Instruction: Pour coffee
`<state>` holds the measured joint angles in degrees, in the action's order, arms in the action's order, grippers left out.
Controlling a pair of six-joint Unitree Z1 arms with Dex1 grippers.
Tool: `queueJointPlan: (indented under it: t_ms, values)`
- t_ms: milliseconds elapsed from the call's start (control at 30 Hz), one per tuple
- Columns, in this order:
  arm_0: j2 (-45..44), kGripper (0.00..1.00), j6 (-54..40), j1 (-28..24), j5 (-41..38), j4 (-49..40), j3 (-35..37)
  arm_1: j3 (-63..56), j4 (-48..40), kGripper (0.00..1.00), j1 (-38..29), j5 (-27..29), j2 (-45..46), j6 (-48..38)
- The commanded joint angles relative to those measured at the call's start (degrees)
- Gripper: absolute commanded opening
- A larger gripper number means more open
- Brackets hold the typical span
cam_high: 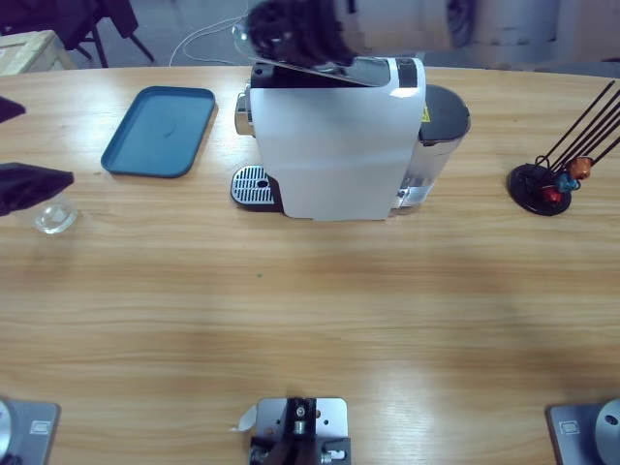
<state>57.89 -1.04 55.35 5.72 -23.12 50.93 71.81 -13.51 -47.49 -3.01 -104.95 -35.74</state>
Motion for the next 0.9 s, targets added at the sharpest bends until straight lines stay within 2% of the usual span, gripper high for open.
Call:
queueJointPlan:
  t_ms: [33, 300, 633, 767, 800, 833, 867, 900]
  values:
    - [0.28, 1.000, 0.69, 0.71, 0.70, -0.77, -2.01, -2.62, 4.02, 0.000, -2.38, 0.51, -9.52, 0.42]
    - [0.29, 1.000, 0.82, 0.73, 0.70, -0.77, -2.73, 5.97, 21.28, 0.000, -2.36, 6.65, -14.05, 3.88]
    - [-0.06, 1.000, 3.03, 0.55, 1.29, -0.42, -4.16, 7.92, 24.95, 0.000, -3.42, 7.91, -16.39, 5.48]
    - [-1.11, 1.000, 3.22, 0.55, 3.88, -0.15, -4.30, 9.38, 24.97, 0.000, -3.47, 7.68, -10.46, 14.01]
    - [-1.73, 1.000, 3.26, 0.45, 4.37, -0.03, -4.40, 10.96, 26.38, 0.087, -3.49, 6.74, -8.72, 16.29]
    - [-2.34, 1.000, 3.52, 0.22, 4.92, 0.00, -4.49, 13.57, 29.44, 0.599, -3.73, 6.82, -6.46, 18.63]
    - [-3.28, 1.000, 4.09, -0.13, 5.57, 0.00, -4.65, 14.37, 29.77, 0.915, -4.61, 7.63, -4.14, 21.27]
    - [-4.14, 1.000, 4.53, -0.38, 5.72, 0.11, -4.75, 15.13, 29.77, 0.999, -5.70, 8.41, -1.43, 23.43]
